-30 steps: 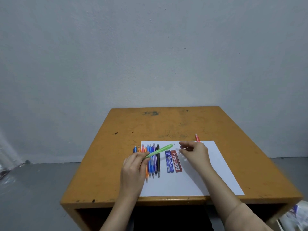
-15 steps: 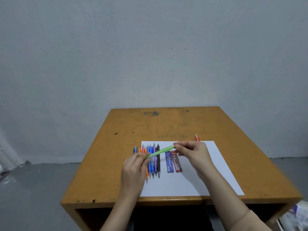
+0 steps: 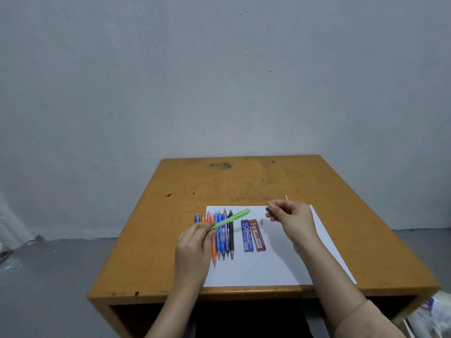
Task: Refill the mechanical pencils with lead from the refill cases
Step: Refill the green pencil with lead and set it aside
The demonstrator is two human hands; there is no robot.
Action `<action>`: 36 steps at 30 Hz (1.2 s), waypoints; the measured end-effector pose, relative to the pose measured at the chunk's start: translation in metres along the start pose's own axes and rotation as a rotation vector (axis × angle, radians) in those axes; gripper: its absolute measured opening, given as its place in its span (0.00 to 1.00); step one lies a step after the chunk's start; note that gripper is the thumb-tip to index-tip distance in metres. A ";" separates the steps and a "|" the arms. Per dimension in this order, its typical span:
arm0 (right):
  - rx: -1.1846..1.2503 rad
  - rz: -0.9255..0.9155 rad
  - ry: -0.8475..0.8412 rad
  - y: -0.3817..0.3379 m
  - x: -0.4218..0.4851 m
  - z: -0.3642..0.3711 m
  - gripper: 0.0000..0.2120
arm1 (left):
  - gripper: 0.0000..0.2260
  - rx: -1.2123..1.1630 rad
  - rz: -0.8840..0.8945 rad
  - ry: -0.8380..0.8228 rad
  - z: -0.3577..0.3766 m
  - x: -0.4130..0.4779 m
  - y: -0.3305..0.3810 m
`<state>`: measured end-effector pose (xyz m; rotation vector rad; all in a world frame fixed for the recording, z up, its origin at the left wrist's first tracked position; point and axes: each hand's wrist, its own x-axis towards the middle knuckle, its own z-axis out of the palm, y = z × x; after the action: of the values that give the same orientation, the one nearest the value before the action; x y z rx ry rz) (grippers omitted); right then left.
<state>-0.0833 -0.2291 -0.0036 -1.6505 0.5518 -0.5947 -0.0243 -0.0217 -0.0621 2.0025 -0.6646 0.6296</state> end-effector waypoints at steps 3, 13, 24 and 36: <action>-0.117 0.003 0.004 0.008 0.007 0.001 0.06 | 0.10 0.005 0.009 -0.003 0.000 0.000 0.001; -0.501 -0.026 -0.011 0.024 0.019 0.011 0.09 | 0.10 0.015 0.027 -0.005 0.001 -0.001 -0.001; -0.590 0.023 -0.093 0.031 0.023 0.013 0.10 | 0.10 0.022 0.028 -0.012 0.001 -0.001 0.000; -0.447 0.004 -0.059 0.021 0.017 0.007 0.11 | 0.10 0.017 0.034 -0.021 0.001 0.000 0.001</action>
<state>-0.0660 -0.2382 -0.0240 -2.0788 0.6784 -0.4360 -0.0252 -0.0228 -0.0620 2.0194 -0.7092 0.6376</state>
